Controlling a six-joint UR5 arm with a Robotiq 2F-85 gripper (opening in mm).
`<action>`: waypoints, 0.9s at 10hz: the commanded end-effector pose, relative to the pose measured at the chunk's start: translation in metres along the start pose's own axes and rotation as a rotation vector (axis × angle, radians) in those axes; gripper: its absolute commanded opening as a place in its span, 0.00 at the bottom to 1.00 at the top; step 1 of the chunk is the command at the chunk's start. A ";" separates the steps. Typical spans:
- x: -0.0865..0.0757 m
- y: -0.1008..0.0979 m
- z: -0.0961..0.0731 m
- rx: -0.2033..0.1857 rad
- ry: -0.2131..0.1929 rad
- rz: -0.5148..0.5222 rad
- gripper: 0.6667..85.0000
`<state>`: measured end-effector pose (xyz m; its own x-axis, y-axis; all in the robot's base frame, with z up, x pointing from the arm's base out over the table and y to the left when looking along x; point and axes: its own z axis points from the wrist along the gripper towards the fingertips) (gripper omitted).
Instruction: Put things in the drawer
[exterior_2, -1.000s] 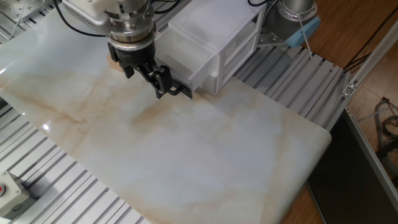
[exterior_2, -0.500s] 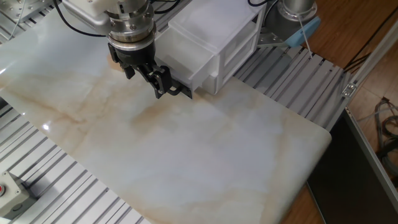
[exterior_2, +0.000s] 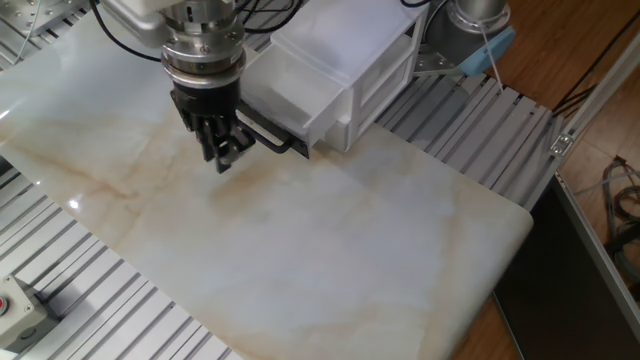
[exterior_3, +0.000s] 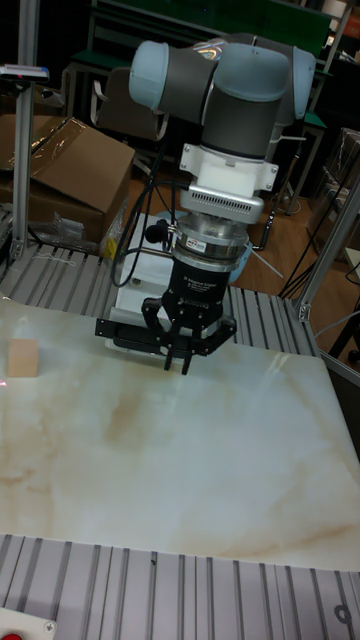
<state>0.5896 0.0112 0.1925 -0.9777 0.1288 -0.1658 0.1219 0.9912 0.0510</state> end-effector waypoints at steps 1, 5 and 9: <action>-0.008 0.007 -0.002 -0.026 -0.031 0.037 0.00; 0.011 -0.002 -0.001 -0.011 0.022 0.036 0.00; 0.030 -0.027 0.006 0.000 0.006 -0.036 0.00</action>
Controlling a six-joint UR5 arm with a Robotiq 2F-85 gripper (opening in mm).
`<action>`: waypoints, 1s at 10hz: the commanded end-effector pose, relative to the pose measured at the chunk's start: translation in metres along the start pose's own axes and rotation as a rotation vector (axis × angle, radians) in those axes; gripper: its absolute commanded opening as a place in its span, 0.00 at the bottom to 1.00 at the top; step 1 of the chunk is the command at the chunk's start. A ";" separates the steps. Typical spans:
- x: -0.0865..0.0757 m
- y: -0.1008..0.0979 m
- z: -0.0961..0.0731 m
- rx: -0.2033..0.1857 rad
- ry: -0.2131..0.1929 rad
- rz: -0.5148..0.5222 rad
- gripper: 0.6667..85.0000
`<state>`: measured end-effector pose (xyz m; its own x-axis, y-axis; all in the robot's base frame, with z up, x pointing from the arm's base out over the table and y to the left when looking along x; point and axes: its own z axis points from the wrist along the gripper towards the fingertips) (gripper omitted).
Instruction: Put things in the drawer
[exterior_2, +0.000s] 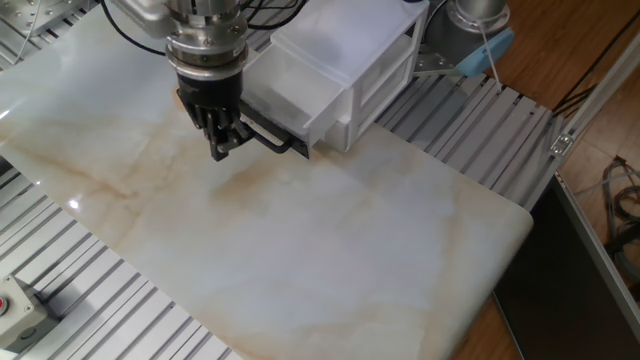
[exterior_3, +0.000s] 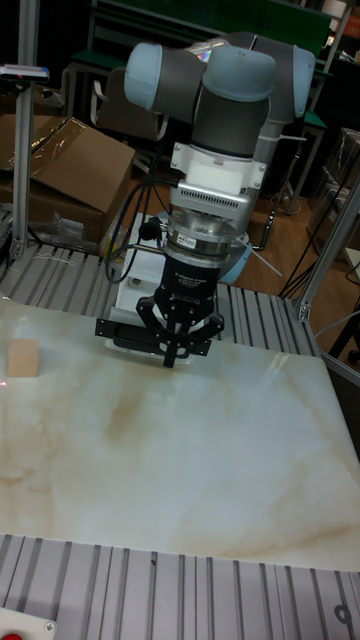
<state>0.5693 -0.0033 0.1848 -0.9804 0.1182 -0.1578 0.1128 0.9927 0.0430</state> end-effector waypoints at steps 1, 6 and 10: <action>0.014 -0.013 0.003 -0.006 -0.006 -0.031 0.00; 0.033 -0.013 0.004 -0.046 0.008 0.003 0.00; 0.037 -0.022 0.000 -0.022 0.002 -0.016 0.00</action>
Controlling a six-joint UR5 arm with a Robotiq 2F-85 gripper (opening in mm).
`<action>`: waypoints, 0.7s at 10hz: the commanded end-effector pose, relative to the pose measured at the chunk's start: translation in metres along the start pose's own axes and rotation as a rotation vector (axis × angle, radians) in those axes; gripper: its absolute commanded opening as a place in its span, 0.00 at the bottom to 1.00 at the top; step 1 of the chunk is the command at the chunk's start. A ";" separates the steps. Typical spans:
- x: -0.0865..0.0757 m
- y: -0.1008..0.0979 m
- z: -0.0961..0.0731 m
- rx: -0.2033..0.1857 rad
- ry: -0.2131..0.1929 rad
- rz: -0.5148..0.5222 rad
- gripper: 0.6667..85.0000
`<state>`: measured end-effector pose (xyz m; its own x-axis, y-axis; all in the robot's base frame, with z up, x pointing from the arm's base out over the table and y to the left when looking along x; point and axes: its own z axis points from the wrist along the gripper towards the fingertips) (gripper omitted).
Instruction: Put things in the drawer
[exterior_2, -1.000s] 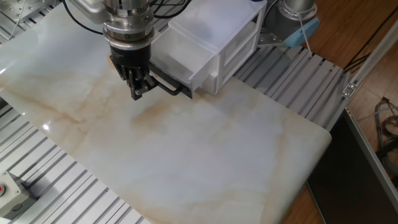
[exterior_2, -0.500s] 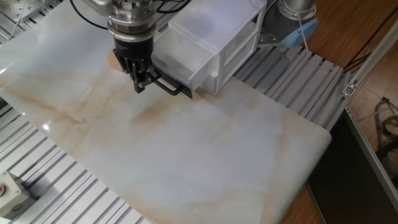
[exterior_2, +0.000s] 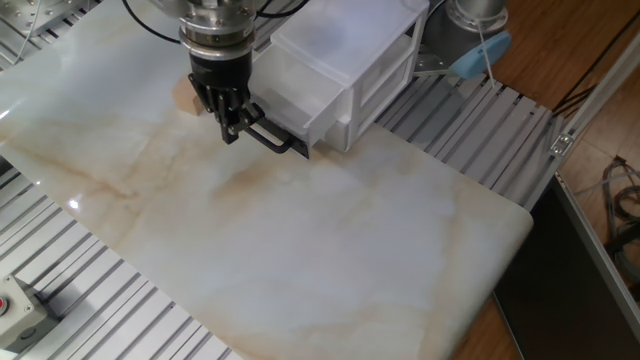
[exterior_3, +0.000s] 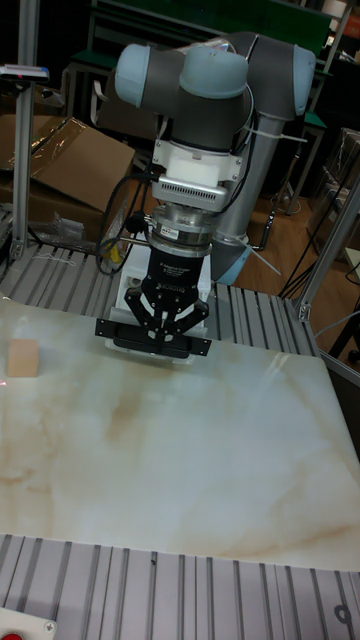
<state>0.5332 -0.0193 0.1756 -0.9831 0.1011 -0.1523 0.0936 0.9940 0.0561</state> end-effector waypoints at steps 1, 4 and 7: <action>0.000 -0.001 -0.003 -0.004 -0.011 0.000 0.00; -0.004 -0.011 -0.003 0.037 -0.023 -0.048 0.00; 0.010 -0.016 -0.003 0.052 0.035 -0.107 0.00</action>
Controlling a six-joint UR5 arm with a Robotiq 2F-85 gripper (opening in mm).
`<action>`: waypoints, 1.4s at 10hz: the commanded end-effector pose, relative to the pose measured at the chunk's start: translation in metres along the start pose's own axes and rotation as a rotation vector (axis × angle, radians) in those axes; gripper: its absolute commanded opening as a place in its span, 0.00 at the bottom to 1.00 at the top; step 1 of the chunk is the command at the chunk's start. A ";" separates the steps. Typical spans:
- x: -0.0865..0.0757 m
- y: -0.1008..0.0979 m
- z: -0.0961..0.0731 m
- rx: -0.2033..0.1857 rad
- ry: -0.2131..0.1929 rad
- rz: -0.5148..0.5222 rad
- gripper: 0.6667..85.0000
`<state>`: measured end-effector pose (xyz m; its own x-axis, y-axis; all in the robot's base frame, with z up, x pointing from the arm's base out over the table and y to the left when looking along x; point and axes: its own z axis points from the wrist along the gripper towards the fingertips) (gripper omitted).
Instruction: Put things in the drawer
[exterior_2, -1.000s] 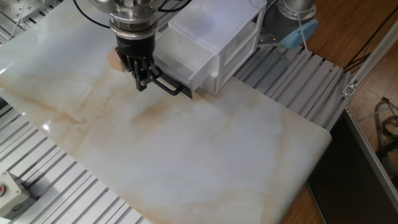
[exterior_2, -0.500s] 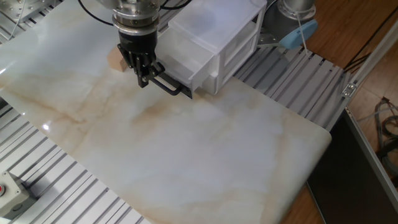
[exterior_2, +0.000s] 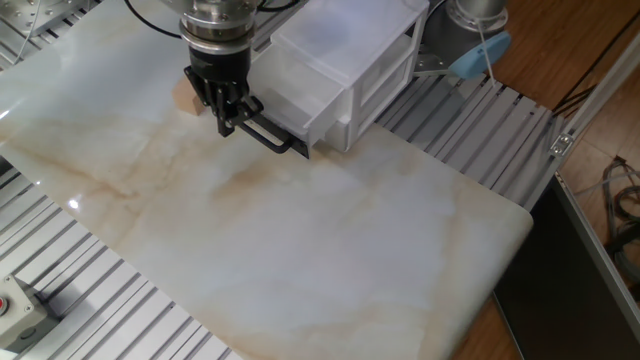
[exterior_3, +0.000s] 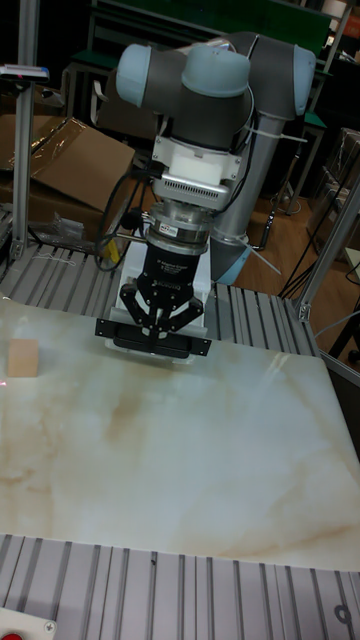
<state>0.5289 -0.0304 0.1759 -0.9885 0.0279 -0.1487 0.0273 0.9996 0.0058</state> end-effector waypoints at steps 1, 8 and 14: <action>0.010 -0.006 -0.002 0.020 0.040 0.003 0.00; -0.005 -0.010 -0.002 0.036 -0.022 0.044 0.00; -0.003 -0.053 -0.008 0.026 0.031 -0.093 0.00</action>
<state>0.5287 -0.0603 0.1798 -0.9910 -0.0263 -0.1310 -0.0219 0.9992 -0.0347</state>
